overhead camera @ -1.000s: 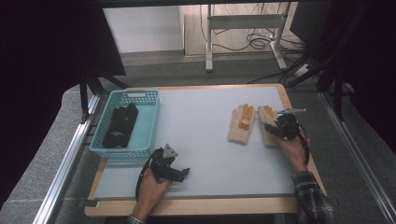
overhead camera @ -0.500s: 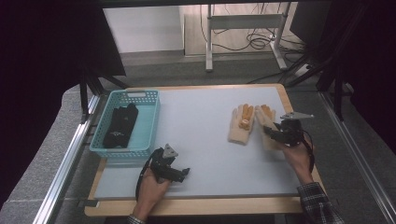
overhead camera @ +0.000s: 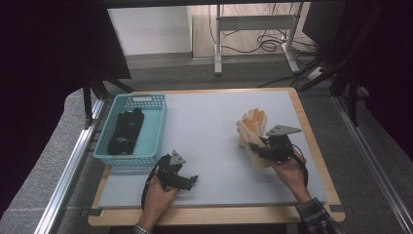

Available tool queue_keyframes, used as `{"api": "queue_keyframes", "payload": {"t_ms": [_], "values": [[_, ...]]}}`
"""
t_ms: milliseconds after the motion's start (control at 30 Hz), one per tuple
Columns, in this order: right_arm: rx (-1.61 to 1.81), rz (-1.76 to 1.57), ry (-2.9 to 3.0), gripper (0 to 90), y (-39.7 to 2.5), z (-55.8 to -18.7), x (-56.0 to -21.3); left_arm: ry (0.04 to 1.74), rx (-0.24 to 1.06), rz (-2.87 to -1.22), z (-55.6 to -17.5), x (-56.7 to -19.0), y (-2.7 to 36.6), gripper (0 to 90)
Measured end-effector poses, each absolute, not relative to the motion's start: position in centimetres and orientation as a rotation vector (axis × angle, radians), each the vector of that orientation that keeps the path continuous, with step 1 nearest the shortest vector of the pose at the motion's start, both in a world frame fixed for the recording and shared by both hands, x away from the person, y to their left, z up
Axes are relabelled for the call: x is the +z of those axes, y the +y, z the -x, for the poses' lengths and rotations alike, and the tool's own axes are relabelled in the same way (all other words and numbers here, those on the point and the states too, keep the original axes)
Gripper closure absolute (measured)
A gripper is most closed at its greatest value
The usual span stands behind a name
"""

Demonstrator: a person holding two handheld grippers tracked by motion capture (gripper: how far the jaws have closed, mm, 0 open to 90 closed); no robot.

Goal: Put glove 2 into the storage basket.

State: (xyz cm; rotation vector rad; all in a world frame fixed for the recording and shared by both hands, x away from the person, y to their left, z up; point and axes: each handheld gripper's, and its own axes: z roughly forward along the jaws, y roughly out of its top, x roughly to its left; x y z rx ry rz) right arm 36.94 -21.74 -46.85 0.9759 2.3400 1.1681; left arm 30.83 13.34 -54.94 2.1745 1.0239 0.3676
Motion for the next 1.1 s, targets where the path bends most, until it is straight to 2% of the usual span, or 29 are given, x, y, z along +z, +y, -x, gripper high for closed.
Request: {"api": "queue_keyframes", "payload": {"t_ms": [467,533,633,767,867,1100], "values": [[1.174,-0.876,2.475,55.6,-15.3,-35.7,-50.6,1.026,0.366,-2.172,-30.8,-54.9,13.3,1.1],[1.164,-0.872,2.489,51.8,-14.8,-35.6,-51.1,1.027,0.366,-2.172,-30.8,-54.9,13.3,1.1],[1.154,-0.855,2.522,40.3,-14.4,-35.5,-51.3,1.026,0.366,-2.173,-30.8,-54.9,13.3,1.1],[1.187,-0.849,2.477,36.3,-15.3,-35.4,-50.0,1.026,0.367,-2.173,-30.8,-54.9,13.3,1.1],[1.185,-0.880,2.467,42.8,-16.8,-35.7,-49.4,1.026,0.367,-2.173,-30.8,-54.9,13.3,1.1],[1.157,-0.971,2.481,71.1,-20.3,-35.6,-50.5,1.025,0.367,-2.174,-30.8,-54.9,13.3,1.1]]}}
